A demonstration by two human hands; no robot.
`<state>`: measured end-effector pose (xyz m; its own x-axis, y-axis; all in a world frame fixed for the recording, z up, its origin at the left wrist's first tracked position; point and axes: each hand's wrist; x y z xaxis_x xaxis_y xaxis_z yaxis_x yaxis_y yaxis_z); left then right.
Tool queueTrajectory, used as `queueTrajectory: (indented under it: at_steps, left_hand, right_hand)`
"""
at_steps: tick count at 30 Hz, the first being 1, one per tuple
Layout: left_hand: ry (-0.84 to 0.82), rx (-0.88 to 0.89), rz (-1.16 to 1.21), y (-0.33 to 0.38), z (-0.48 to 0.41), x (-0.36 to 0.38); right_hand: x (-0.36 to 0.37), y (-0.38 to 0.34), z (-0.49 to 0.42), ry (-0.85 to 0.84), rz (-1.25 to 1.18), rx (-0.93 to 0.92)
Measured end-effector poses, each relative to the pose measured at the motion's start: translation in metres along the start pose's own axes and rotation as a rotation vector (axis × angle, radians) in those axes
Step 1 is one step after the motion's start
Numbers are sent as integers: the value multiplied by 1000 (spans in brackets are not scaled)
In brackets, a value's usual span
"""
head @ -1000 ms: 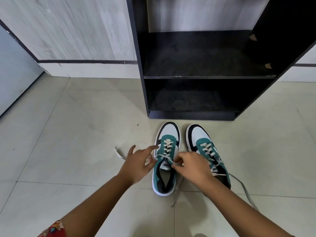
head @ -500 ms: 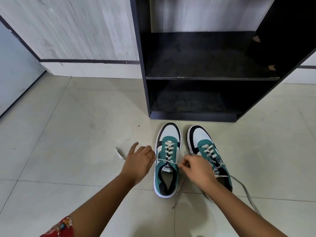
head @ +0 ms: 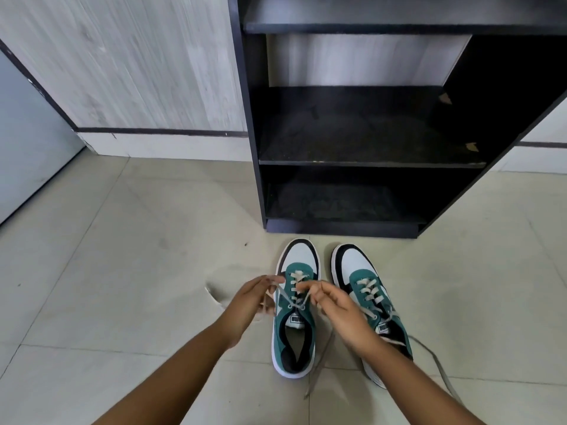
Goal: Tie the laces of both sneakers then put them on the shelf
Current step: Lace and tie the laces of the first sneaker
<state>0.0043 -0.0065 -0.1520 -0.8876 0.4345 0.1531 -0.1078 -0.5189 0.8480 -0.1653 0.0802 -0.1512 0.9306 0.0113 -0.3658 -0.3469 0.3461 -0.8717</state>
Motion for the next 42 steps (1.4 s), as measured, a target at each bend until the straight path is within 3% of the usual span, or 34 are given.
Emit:
queueTrajectory:
  at_steps: [2,6,13,18,26,28,31,33,36,38,42]
  left_hand:
    - [-40,35,55,14,1,12]
    - [-105,150,-73,27,5,25]
    - [-257,88,-35,24,8,26]
    - [-230,-66,34,20,2,19]
    - [-139,-76,116,21,-3,25]
    - [-133,-102,171,20,-5,24]
    - [-127,-70,205,20,-6,24]
    - [-127,117,-14,19,-5,22]
    - [-137,595,-764,15,-5,13]
    - [-178,875,-1113,14,-7,9]
    - [-322,1094,-1337,18,-6,10]
  right_hand:
    - [-1,-12,-8,12,-165,-6]
    - [2,-18,-17,-13,-302,22]
    - [10,-6,-21,40,-432,53]
    - [11,4,-21,79,-337,-36]
    - [8,3,-16,35,-88,-181]
    - [6,0,-15,21,-129,-192]
    - [4,-3,-20,100,-311,-68]
    - [2,-4,-24,78,-432,70]
    - [1,-6,-27,-22,-446,218]
    - [1,-5,-30,-47,-448,278]
    - [-5,-7,-36,-126,-478,363]
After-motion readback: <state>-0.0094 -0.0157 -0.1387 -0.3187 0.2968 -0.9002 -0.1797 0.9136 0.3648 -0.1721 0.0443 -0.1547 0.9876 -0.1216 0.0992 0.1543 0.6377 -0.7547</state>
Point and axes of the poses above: each hand's wrist, its own z-axis away from the middle knuckle, its own x-axis out of the palm, y = z × x, and after that the axes turned 14 degrees about z, right-handed
